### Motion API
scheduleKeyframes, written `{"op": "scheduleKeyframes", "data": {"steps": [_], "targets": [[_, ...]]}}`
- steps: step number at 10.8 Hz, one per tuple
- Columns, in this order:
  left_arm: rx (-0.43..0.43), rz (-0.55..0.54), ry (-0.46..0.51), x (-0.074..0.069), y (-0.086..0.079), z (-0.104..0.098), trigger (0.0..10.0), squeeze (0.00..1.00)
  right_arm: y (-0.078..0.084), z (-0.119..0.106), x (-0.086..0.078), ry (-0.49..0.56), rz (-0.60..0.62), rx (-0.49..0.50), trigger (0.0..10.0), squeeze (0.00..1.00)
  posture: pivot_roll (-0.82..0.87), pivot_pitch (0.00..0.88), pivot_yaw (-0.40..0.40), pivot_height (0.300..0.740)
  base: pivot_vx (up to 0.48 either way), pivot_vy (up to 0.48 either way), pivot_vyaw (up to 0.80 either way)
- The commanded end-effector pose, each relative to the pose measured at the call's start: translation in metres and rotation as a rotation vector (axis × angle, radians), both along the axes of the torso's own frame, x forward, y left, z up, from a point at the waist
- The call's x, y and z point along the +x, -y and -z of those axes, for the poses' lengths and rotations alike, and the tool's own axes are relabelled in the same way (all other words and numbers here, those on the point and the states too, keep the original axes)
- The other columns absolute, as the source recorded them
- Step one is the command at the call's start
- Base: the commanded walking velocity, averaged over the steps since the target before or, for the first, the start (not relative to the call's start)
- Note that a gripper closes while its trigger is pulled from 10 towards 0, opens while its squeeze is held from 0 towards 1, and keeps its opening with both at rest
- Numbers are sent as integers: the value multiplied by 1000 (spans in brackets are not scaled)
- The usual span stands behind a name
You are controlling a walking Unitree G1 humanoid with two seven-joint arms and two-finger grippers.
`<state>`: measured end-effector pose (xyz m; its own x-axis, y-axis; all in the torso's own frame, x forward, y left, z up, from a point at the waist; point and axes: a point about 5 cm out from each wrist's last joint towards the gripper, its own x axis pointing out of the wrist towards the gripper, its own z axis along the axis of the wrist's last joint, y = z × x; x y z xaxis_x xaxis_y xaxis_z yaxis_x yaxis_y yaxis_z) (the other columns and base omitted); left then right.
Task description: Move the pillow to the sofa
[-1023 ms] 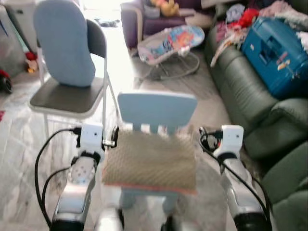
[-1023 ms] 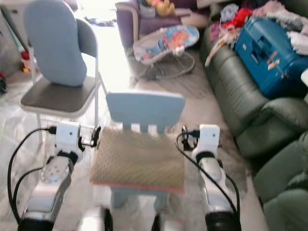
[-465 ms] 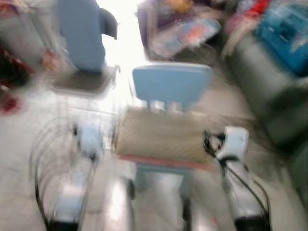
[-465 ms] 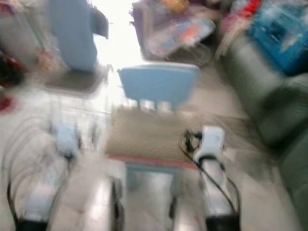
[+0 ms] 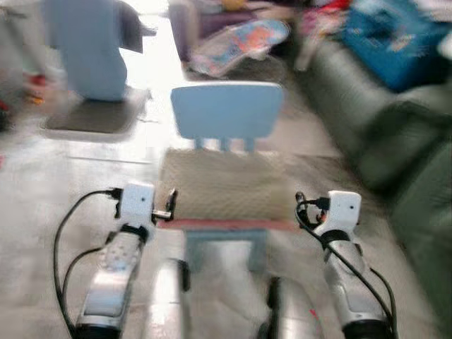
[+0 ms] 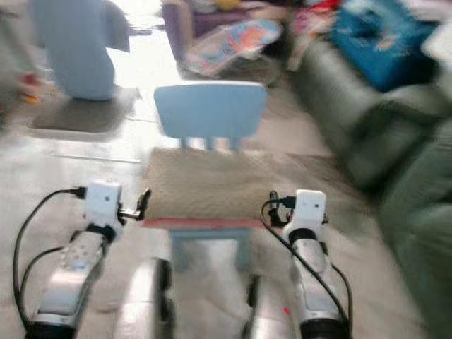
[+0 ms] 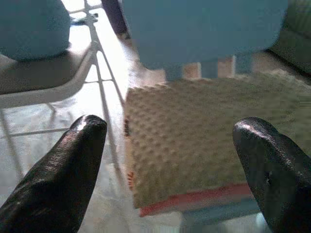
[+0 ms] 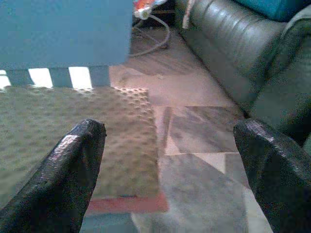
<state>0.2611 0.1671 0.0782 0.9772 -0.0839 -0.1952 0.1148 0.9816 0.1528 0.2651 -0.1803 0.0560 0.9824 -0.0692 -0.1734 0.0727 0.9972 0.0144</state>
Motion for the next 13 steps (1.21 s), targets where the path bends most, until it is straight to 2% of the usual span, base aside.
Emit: {"op": "scheduleKeyframes", "data": {"steps": [1, 4, 6, 10, 13], "targets": [[10, -10, 7, 2, -3, -3, 10000, 0, -2, -3, 1, 4, -17, -11, 10000, 0, 35, 110, -36, 637, 0, 0, 0], [17, 0, 11, 7, -1, -3, 10000, 0, -2, -3, 3, -1, -26, -23, 10000, 0, 18, 107, -45, 637, 0, 0, 0], [9, -8, 19, 8, 3, -5, 10000, 0, -4, -3, 5, -2, -41, -21, 10000, 0, 27, 100, -47, 602, 0, 0, 0], [16, -14, 20, 9, 0, -5, 10000, 0, -8, -2, 7, 2, -51, -11, 10000, 0, 29, 89, -41, 522, 0, 0, 0], [18, -28, 35, 14, -1, -7, 10000, 0, -7, -4, 9, 12, -47, 5, 10000, 0, 22, 91, -43, 522, 0, 0, 0]]}}
